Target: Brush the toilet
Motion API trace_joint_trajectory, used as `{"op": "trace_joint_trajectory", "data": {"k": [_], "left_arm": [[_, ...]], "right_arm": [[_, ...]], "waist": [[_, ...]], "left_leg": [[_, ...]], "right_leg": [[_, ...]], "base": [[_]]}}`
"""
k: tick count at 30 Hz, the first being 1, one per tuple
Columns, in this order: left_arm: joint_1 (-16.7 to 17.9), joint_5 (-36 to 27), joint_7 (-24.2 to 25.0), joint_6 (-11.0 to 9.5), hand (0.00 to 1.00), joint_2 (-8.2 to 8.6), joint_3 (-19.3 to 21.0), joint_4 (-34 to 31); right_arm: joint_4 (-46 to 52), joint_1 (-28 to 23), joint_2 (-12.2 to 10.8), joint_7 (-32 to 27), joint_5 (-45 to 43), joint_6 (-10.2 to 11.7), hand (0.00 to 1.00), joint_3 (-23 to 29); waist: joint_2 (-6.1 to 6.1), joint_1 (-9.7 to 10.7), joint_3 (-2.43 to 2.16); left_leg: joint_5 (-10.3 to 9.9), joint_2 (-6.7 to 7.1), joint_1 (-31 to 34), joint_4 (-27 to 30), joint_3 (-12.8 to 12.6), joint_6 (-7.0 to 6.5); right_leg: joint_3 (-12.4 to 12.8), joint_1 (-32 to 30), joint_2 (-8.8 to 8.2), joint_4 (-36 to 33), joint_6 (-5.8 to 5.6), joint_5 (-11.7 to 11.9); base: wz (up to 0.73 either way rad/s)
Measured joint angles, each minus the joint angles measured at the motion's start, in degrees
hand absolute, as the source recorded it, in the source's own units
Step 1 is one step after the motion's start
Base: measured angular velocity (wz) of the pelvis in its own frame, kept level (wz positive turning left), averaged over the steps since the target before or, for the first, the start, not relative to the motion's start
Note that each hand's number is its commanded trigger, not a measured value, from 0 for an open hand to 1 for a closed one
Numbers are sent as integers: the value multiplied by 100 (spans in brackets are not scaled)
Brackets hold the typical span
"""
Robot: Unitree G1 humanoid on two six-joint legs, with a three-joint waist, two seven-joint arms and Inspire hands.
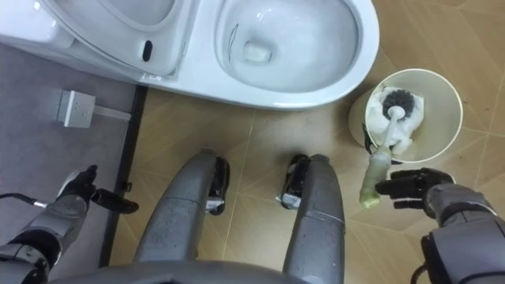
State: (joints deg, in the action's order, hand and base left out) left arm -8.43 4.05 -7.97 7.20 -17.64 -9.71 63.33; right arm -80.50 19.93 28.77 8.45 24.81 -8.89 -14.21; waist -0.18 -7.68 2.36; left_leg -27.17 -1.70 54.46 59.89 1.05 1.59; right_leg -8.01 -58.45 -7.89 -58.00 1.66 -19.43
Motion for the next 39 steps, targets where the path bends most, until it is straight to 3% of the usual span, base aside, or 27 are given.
{"op": "trace_joint_trajectory", "data": {"k": [10,18,24,39], "left_arm": [[170,-16,-1,46,0,-14,-1,-340],[130,-470,-34,53,0,-15,-1,-324],[100,-474,-34,156,0,-15,0,-311],[108,-897,-34,160,0,-54,-6,-289]], "right_arm": [[-272,-103,-66,69,2346,-177,0,174],[-330,-231,-222,308,4182,-318,0,418],[-333,-312,-254,506,4656,-326,0,423],[-427,-392,-266,959,4678,-321,0,402]], "waist": [[-24,113,-12],[-36,156,-27],[-36,142,-29],[-29,114,-33]], "left_leg": [[12,-12,-34,-74,-12,-31],[46,-63,-151,-183,-31,-65],[80,-62,-155,-228,-64,-103],[81,-64,-183,-225,-64,-105]], "right_leg": [[7,66,41,160,-56,65],[7,217,102,350,-83,163],[19,232,100,448,-114,238],[12,262,101,459,-114,250]], "base": [[-2],[-3],[-1],[0]]}}
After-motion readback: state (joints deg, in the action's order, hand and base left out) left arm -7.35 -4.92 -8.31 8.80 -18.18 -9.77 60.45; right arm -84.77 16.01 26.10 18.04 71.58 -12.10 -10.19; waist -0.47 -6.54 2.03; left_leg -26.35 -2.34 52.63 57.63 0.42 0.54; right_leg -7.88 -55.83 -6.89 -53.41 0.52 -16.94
